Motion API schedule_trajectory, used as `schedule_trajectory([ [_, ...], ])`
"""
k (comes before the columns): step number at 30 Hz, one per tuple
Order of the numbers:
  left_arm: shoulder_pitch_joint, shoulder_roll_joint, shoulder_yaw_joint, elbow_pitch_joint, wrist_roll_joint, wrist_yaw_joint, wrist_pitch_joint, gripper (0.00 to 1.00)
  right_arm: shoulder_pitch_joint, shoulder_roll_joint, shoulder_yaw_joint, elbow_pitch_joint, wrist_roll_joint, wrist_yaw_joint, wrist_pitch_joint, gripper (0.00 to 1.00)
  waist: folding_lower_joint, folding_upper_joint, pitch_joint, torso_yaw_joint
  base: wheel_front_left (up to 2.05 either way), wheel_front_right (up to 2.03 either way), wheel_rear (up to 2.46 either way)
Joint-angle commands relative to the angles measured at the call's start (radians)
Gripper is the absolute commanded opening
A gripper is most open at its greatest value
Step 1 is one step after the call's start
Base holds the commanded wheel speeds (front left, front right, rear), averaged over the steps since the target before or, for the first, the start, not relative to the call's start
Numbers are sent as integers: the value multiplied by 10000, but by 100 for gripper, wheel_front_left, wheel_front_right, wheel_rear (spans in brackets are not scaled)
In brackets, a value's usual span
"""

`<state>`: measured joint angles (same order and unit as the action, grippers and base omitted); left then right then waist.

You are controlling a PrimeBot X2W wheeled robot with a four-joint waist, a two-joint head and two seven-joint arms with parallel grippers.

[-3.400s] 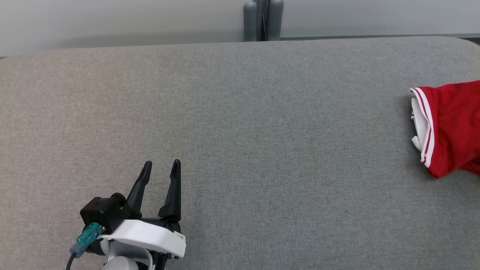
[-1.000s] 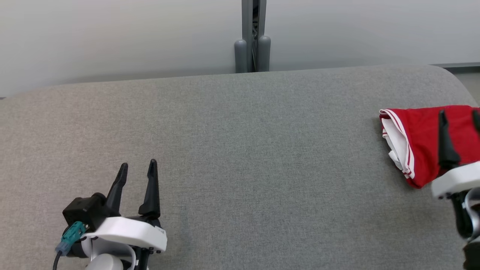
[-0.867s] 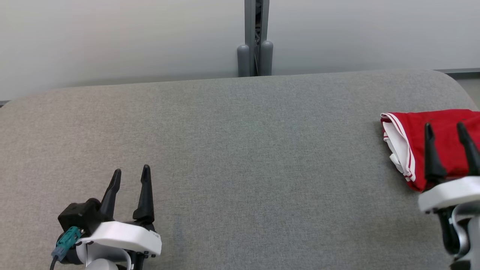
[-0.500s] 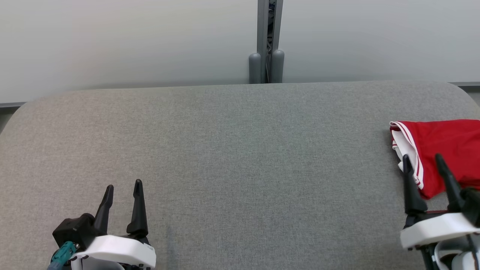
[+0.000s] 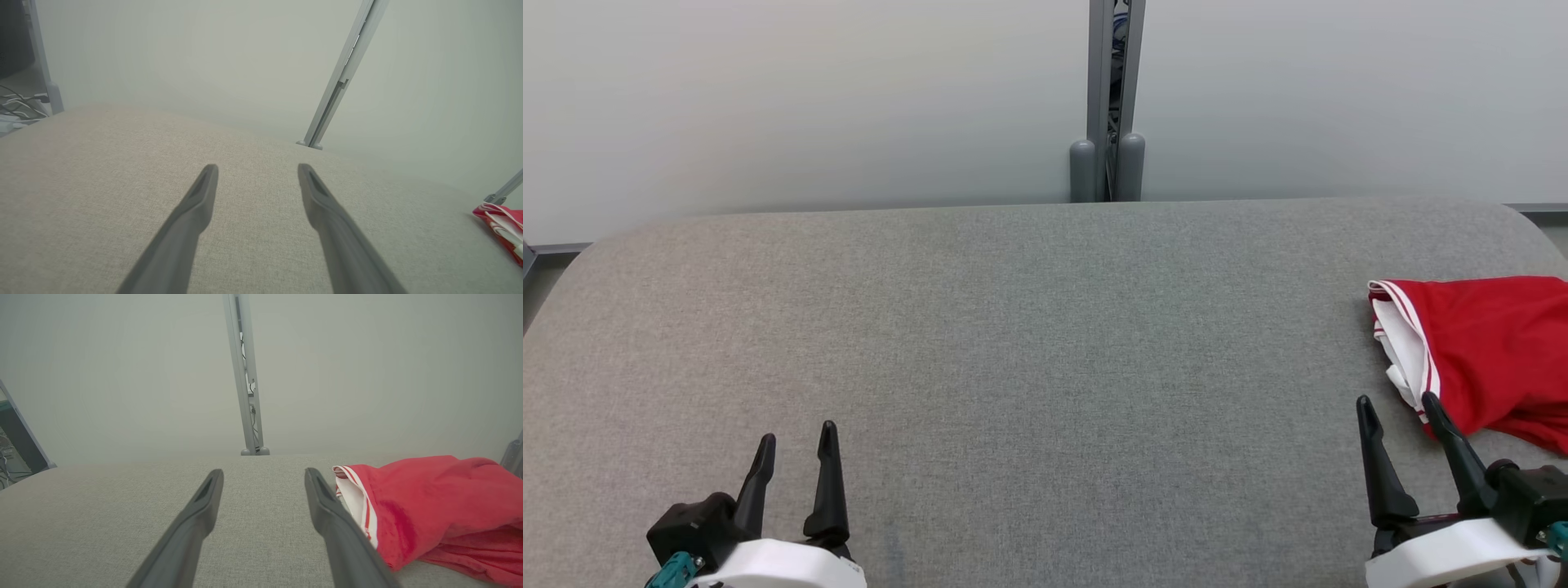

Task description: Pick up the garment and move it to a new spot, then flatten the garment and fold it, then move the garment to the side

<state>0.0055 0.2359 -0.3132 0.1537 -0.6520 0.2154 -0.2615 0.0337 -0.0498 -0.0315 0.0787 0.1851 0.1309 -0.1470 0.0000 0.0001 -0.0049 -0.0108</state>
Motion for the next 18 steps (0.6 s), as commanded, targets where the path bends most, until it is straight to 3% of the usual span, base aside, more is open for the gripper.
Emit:
schedule_trajectory([
  [1, 78, 9, 45, 22, 72, -27, -42, 100, 97, -29, 10, 37, 24, -3, -68, 100, 0, -1, -29, -14, 0, 0, 0],
  [15, 159, 38, -95, 137, 202, -47, -4, 100, 73, -27, -93, 147, -50, -3, -151, 100, 0, -1, -164, 76, 0, 0, 0],
  [16, 159, 39, -114, 130, 192, -68, 6, 0, 71, -28, -89, 145, -42, -3, -145, 0, 0, -1, -169, 82, 0, 0, 0],
  [18, 156, -69, -163, 261, 138, -33, 46, 0, 72, 36, -40, 267, -35, 0, -67, 0, 0, -1, -170, 80, 0, 0, 0],
])
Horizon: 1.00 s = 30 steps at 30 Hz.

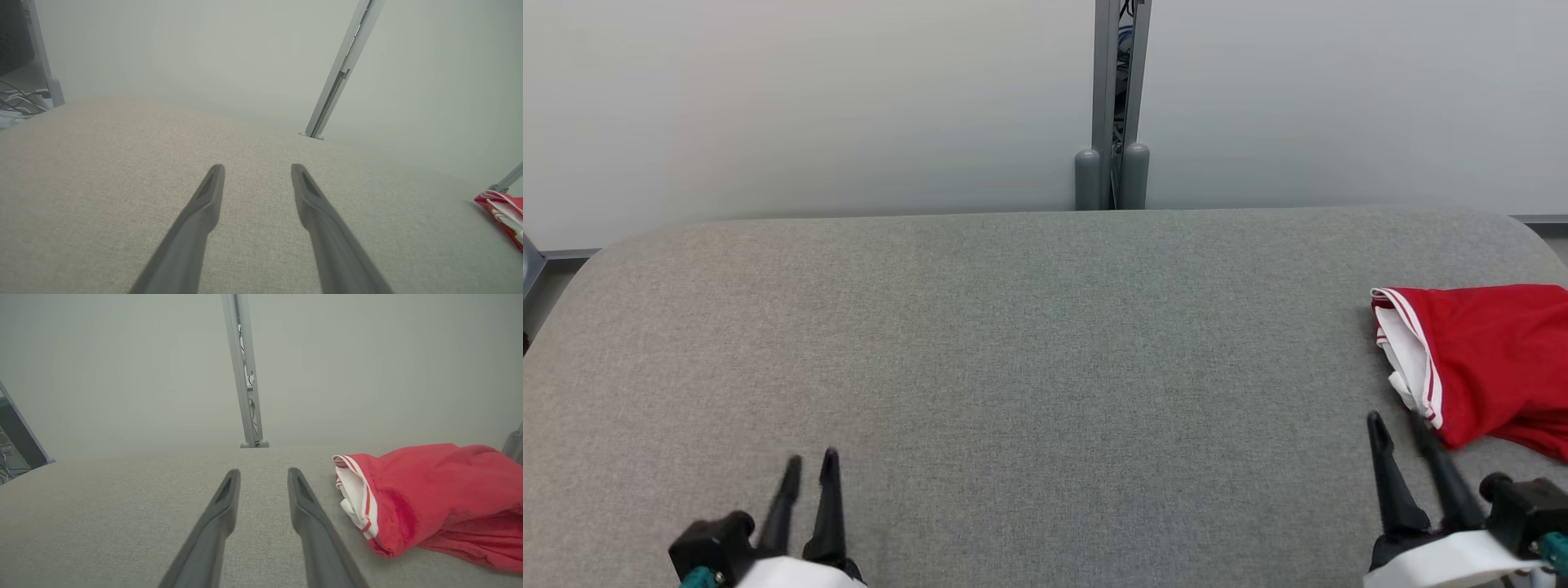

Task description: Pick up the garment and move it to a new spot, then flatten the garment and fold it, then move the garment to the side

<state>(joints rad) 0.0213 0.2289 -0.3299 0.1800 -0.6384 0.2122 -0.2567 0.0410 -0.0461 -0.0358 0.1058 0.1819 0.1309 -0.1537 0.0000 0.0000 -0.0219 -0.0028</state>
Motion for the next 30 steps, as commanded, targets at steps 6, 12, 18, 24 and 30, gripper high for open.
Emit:
schedule_trajectory([
  [6, 122, -205, 110, 246, -469, -153, 161, 0, 48, 81, -35, 353, 682, 0, 179, 0, 0, 0, 7, 1, 0, 0, 0],
  [12, -56, -329, 431, 331, -1262, -431, 423, 0, -117, 68, -143, 459, 1825, 0, 422, 0, 0, 0, 19, 2, 0, 0, 0],
  [18, -224, -444, 732, 425, -1994, -692, 668, 0, -270, 55, -241, 560, 2882, 0, 643, 0, 0, 0, 31, 3, 0, 0, 0],
  [24, -359, -538, 969, 495, -2567, -899, 862, 0, -389, 44, -321, 644, 3714, 0, 819, 0, 0, 0, 42, 5, 0, 0, 0],
  [30, -506, -643, 1239, 539, -3213, -1126, 1080, 0, -531, 32, -411, 739, 4649, -1, 1022, 0, 0, 0, 54, 6, 0, 0, 0],
])
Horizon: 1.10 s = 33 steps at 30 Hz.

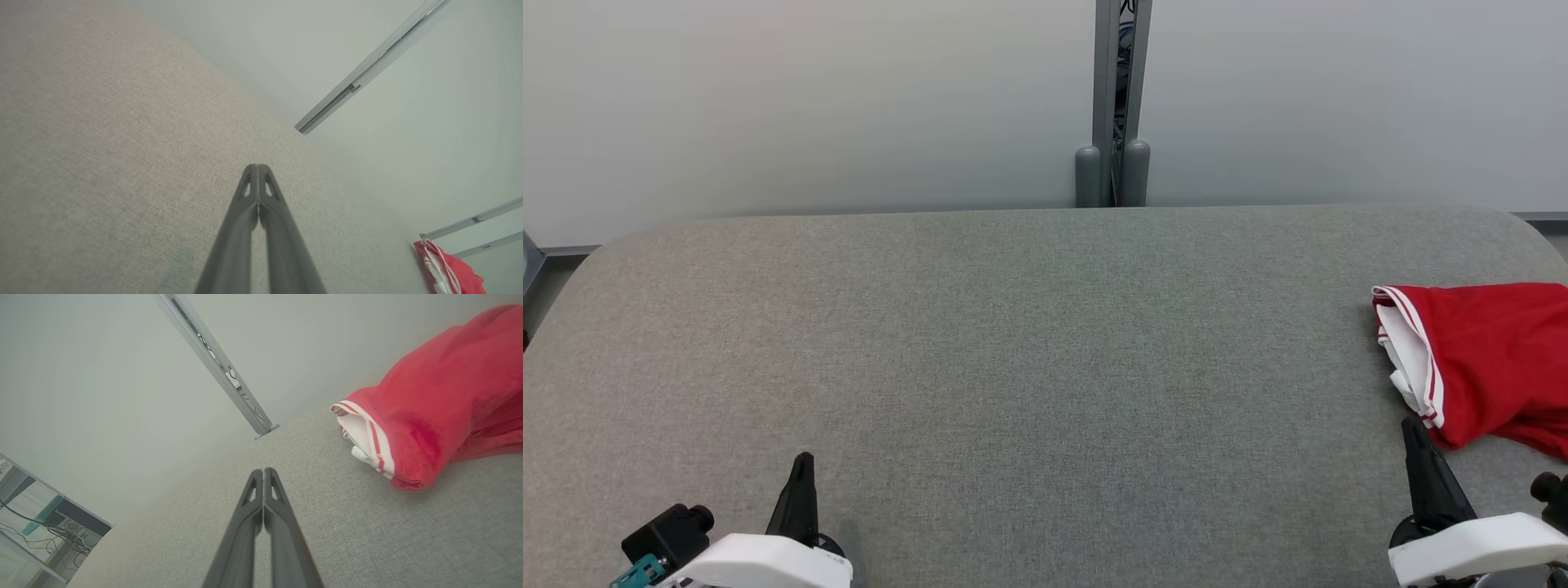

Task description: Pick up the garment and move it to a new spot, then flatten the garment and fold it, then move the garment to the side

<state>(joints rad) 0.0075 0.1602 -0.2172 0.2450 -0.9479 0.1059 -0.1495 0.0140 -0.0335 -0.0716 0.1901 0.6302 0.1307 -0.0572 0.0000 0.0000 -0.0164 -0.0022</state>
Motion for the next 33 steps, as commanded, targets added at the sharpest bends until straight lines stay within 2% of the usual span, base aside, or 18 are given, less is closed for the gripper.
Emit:
schedule_trajectory([
  [1, -389, 27, 156, -105, -223, -103, 43, 0, -281, -96, -66, -91, 317, 2, 87, 0, 0, 0, 2, 0, 0, 0, 0],
  [20, -770, -282, 934, 32, -2073, -757, 680, 0, -673, -130, -325, 190, 2994, 1, 666, 0, 0, 0, 44, 5, 0, 0, 0],
  [33, -964, -442, 1334, 112, -3002, -1099, 1004, 0, -874, -146, -451, 332, 4358, 1, 956, 0, 0, 0, 69, 7, 0, 0, 0],
])
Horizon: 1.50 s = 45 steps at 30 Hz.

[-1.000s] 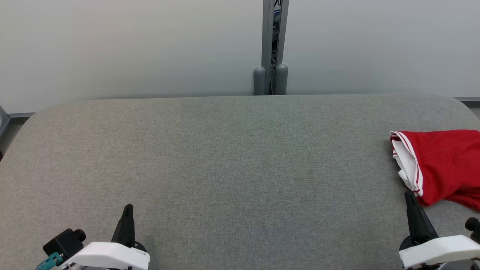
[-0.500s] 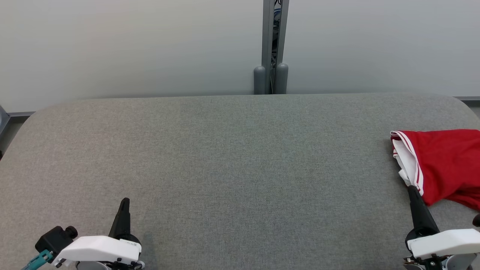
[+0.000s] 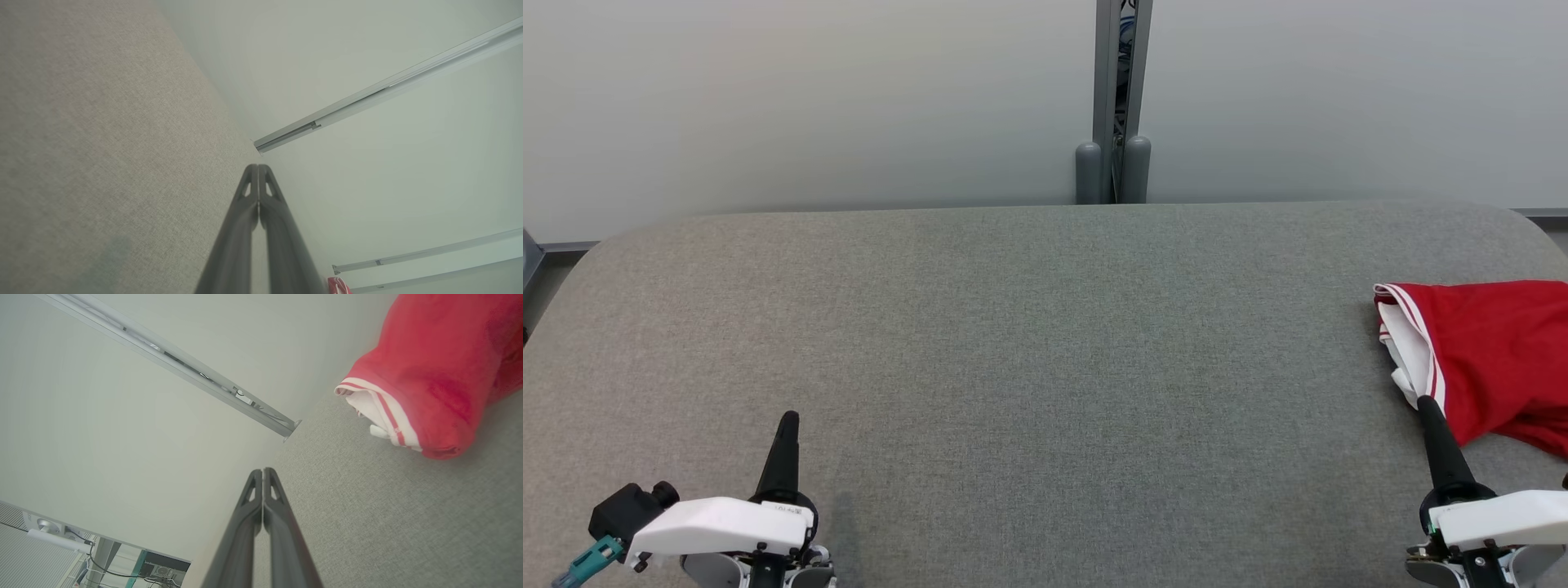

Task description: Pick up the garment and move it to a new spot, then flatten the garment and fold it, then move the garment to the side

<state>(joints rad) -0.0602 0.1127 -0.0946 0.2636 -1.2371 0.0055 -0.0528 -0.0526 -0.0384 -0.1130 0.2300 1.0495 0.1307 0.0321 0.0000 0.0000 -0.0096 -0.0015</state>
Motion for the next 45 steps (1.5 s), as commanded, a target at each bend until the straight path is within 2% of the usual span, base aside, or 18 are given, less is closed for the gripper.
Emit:
schedule_trajectory([
  [1, -296, 20, 140, -67, -188, -118, 67, 0, -229, -97, -48, -57, 270, 1, 88, 0, 0, 0, 2, 1, 0, 0, 0],
  [45, -832, -442, 1266, 175, -2806, -1053, 992, 0, -778, -143, -413, 363, 4087, 1, 913, 0, 0, 0, 92, 10, 0, 0, 0],
])
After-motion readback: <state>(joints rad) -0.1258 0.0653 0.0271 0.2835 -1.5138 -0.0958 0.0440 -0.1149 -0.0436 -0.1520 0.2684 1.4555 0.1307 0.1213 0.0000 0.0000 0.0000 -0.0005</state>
